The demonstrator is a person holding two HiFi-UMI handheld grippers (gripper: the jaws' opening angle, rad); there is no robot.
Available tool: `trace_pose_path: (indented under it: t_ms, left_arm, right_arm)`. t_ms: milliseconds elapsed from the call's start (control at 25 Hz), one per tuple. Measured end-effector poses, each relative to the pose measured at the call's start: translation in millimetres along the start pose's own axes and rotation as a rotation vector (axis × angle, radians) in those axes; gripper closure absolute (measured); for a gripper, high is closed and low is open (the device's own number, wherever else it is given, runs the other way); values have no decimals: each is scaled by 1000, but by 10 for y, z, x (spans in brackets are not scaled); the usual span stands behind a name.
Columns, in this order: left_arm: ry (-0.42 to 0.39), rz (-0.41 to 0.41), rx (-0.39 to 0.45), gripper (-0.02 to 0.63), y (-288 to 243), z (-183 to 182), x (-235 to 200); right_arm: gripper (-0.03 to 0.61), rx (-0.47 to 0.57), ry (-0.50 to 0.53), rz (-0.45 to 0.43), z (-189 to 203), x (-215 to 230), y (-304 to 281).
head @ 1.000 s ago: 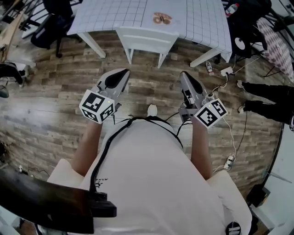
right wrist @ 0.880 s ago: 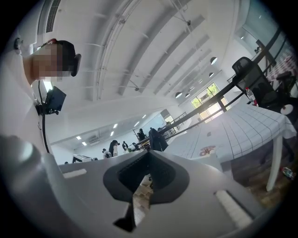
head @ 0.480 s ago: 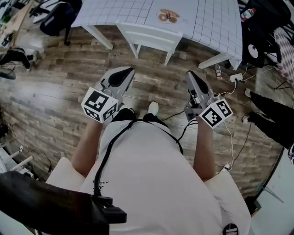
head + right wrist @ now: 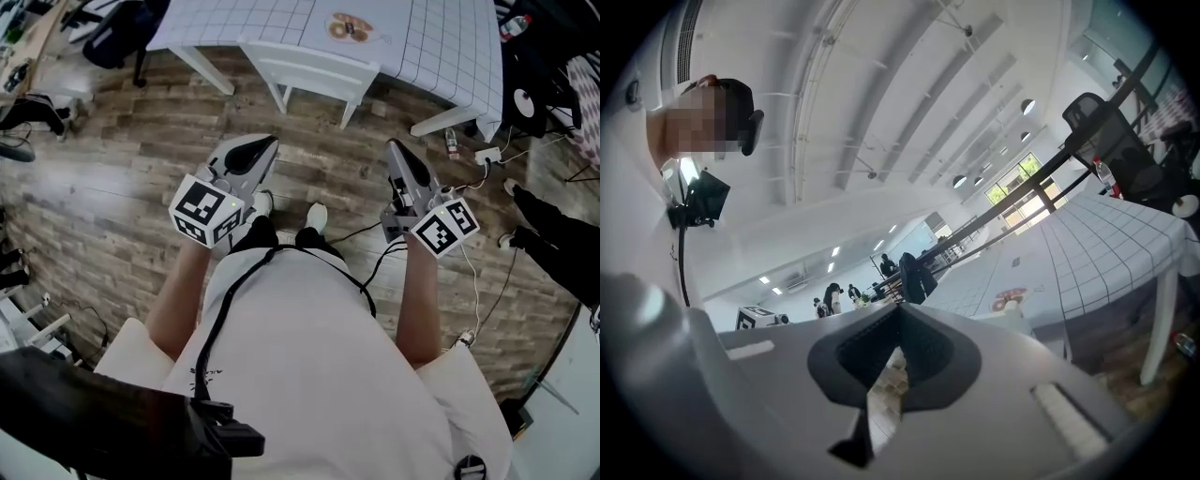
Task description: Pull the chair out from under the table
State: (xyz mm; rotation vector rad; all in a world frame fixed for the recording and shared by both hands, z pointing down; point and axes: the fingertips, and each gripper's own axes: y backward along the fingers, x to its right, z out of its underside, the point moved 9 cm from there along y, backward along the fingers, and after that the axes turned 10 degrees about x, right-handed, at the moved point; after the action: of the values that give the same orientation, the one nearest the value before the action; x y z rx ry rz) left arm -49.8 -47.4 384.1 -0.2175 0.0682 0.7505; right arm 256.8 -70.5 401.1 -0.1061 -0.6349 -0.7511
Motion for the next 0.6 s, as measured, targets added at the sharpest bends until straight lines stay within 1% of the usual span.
trace_pose_path:
  t_ms: [200, 360, 600]
  left_arm:
    - [-5, 32, -11, 606, -11, 38, -258]
    - [-19, 63, -19, 606, -30, 53, -571]
    - [-24, 84, -41, 606, -143, 164, -1113]
  right_arm:
    - [572, -7, 23, 27, 103, -75, -153]
    - [572, -41, 85, 65, 185, -97, -368]
    - [572, -48, 128, 113, 183, 39, -716]
